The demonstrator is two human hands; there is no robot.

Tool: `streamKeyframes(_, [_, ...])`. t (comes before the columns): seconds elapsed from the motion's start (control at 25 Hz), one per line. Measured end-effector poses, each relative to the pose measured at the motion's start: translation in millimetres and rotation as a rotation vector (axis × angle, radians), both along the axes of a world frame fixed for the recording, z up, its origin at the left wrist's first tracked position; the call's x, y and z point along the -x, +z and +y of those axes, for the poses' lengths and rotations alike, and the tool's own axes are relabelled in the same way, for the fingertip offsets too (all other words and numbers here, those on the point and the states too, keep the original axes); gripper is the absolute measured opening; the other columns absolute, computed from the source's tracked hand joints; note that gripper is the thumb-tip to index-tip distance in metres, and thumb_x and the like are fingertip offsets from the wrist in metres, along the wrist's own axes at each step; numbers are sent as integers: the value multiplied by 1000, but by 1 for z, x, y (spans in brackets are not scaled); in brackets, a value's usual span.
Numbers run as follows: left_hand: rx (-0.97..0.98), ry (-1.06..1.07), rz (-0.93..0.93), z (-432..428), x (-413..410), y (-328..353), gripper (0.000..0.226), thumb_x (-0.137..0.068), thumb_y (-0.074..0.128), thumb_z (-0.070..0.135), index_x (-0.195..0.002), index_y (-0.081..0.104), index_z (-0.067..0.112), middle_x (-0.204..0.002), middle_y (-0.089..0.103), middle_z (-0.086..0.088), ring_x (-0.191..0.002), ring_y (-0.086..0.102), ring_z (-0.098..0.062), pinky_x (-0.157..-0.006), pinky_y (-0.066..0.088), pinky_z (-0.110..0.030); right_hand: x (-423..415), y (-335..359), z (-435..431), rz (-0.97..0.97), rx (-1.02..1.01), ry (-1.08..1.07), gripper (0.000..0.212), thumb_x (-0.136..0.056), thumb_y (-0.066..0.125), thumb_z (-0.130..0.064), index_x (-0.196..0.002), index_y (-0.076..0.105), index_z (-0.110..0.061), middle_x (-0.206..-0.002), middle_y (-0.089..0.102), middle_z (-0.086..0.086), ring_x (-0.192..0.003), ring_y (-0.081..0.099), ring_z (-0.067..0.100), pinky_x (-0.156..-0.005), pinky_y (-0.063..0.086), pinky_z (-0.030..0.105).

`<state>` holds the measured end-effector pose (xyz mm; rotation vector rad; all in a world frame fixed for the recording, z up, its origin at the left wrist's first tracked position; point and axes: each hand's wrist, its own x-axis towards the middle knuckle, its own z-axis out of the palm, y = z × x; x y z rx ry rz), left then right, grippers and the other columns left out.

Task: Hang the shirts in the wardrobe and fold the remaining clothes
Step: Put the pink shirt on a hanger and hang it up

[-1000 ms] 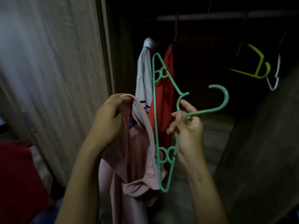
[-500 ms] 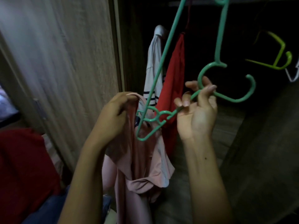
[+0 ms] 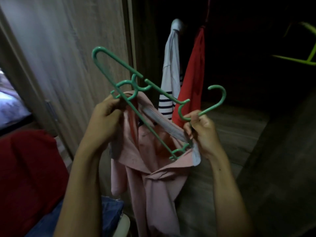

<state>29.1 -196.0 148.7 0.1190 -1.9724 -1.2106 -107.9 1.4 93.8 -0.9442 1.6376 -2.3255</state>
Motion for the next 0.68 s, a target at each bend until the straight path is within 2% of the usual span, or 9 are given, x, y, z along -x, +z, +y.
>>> streamKeyframes(0.08, [-52, 31, 16, -9, -4, -6, 55, -69, 40, -8, -90, 68, 34, -93, 67, 15, -96, 61, -5, -90, 45, -29, 6, 2, 7, 75, -70, -1, 24, -89, 45, -35, -78, 59, -19, -49, 40, 1, -41, 33, 7, -42, 28, 17])
streamKeyframes(0.16, [-76, 71, -6, -14, -3, -11, 55, -72, 39, -17, -96, 67, 24, -96, 67, 4, -97, 61, -11, -91, 46, -31, 10, 5, 18, 164, -152, -13, 24, -89, 44, -33, -79, 58, -17, -50, 37, 4, -40, 32, 4, -42, 27, 15])
streamKeyframes(0.24, [-11, 140, -42, -19, -3, -16, 55, -73, 37, -20, -99, 64, 20, -98, 67, -2, -97, 61, -13, -91, 47, -27, 11, 11, 31, 221, -244, -28, 25, -89, 44, -31, -80, 57, -11, -50, 38, 5, -41, 33, 4, -43, 29, 13])
streamKeyframes(0.32, [101, 219, -57, -28, -8, -21, 50, -72, 38, -15, -91, 64, 24, -93, 68, 3, -84, 58, -1, -80, 45, -11, 11, 18, 43, 252, -334, -17, 28, -88, 45, -31, -81, 58, -8, -48, 42, 1, -44, 35, 7, -44, 30, 16])
streamKeyframes(0.36, [149, 240, -69, -33, -11, -22, 48, -70, 39, -10, -87, 64, 28, -87, 69, 13, -75, 56, 7, -73, 43, -4, 10, 22, 46, 274, -376, -1, 29, -88, 46, -31, -82, 59, -5, -47, 43, -3, -45, 37, 9, -45, 30, 19])
streamKeyframes(0.44, [216, 232, -106, -43, -19, -24, 49, -66, 40, -5, -85, 63, 34, -81, 67, 25, -73, 55, 19, -71, 41, 0, 8, 28, 49, 333, -464, 10, 31, -92, 46, -24, -83, 58, 2, -46, 44, -3, -46, 38, 11, -46, 30, 21])
streamKeyframes(0.52, [286, 199, -137, -50, -23, -25, 54, -64, 40, -4, -87, 63, 40, -88, 66, 25, -84, 54, 23, -80, 41, -1, 5, 32, 50, 369, -541, -12, 28, -97, 45, -14, -84, 57, 7, -47, 45, -4, -48, 39, 14, -46, 31, 22])
streamKeyframes(0.6, [370, 156, -174, -51, -22, -22, 59, -59, 37, -1, -89, 63, 42, -92, 64, 32, -92, 56, 17, -87, 42, -7, 4, 35, 50, 383, -602, -33, 25, -98, 45, -10, -83, 58, 4, -49, 46, -3, -49, 39, 14, -46, 31, 22])
streamKeyframes(0.68, [486, 147, -224, -51, -17, -16, 57, -56, 37, 2, -98, 67, 28, -102, 67, 19, -99, 62, -4, -91, 46, -22, 1, 35, 47, 395, -663, -66, 25, -97, 46, -9, -76, 58, -5, -52, 46, 0, -50, 39, 12, -48, 32, 21])
